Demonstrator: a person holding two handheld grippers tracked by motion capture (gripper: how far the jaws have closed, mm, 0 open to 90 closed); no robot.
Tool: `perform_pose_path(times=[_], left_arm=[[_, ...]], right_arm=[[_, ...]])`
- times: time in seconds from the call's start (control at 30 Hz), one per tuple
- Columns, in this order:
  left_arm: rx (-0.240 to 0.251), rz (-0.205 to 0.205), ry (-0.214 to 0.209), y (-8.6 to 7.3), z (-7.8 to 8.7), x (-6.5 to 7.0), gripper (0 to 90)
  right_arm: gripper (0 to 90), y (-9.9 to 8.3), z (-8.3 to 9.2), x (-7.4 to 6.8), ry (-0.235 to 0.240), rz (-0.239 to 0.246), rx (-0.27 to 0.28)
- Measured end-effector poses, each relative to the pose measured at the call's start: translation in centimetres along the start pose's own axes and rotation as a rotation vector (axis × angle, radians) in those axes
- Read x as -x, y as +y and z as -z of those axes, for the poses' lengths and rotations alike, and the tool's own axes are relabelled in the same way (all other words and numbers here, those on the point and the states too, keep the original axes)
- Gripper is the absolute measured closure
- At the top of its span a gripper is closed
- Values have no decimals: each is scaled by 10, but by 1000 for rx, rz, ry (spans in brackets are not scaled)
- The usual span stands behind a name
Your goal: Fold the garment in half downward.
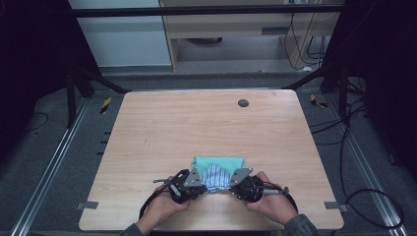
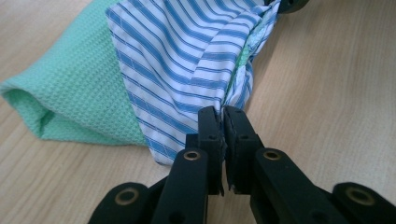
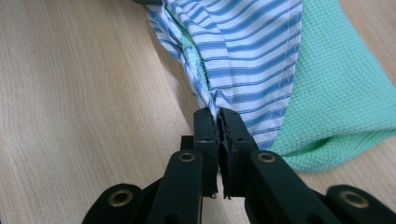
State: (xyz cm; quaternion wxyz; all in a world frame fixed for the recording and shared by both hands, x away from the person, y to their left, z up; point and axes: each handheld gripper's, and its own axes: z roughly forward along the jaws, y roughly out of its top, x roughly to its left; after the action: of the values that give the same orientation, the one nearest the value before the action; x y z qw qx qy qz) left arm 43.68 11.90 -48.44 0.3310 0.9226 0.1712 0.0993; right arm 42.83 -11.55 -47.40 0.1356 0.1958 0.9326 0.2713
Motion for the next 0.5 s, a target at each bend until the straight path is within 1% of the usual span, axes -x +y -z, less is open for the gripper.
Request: perform_pose_path(times=[0.2,0.4,0.5], left_arm=[[3,10,-1,-1,0,1,861],[0,6,-2,-1,0,6,860],[3,13,1,-1,1,8,848]], right_arm=[[863,0,0,-1,-6,12,-9],[860,0,2,-3,-16,24,-22],[844,0,3,-4,-18,25,-22]])
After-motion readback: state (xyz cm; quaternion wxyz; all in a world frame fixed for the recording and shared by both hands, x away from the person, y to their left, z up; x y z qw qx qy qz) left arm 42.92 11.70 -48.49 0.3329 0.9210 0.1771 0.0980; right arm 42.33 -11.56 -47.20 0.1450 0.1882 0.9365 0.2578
